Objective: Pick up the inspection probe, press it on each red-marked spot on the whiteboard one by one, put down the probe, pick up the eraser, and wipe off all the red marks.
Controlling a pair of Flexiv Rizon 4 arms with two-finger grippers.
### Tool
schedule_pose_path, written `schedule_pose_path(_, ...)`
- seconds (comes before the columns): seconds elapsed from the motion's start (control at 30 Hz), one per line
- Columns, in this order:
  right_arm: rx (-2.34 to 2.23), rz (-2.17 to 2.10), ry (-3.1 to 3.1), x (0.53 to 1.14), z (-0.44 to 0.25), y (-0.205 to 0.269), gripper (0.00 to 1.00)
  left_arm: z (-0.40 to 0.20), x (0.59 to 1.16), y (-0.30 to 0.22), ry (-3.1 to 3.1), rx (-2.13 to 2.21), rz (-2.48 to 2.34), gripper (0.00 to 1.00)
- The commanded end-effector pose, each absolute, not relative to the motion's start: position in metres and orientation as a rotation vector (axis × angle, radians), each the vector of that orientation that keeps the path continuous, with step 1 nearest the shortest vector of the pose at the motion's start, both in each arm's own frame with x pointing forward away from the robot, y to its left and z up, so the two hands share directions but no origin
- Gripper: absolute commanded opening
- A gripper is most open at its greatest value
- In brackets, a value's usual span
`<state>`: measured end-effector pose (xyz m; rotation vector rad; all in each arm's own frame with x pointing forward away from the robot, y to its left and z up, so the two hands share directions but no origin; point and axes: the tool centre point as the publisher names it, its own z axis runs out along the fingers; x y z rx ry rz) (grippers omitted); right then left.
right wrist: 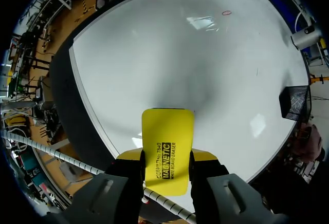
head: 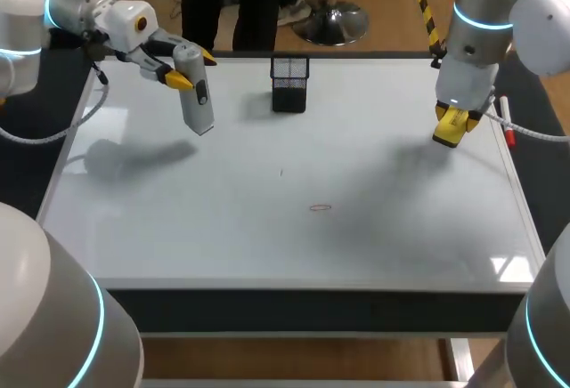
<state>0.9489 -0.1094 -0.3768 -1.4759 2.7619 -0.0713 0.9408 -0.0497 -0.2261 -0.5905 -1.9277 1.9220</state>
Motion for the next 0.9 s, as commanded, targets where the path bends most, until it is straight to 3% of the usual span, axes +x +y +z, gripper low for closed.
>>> schedule_pose_path(0.03,-1.479,-0.075,2.763,0.95,-0.376,-0.11,0.0,-0.224,0.939,-0.05,-1.933,-0.589,1.922,0.0)
schedule_pose_path(0.6,-1.526,-0.088,2.734,0.945,-0.373,-0.107,0.0,-0.224,0.939,-0.05,-1.933,-0.589,1.922,0.0)
schedule_pose_path(0.9,-1.707,-0.121,2.599,0.902,-0.365,-0.067,0.0,-0.224,0.939,-0.05,-1.933,-0.589,1.922,0.0)
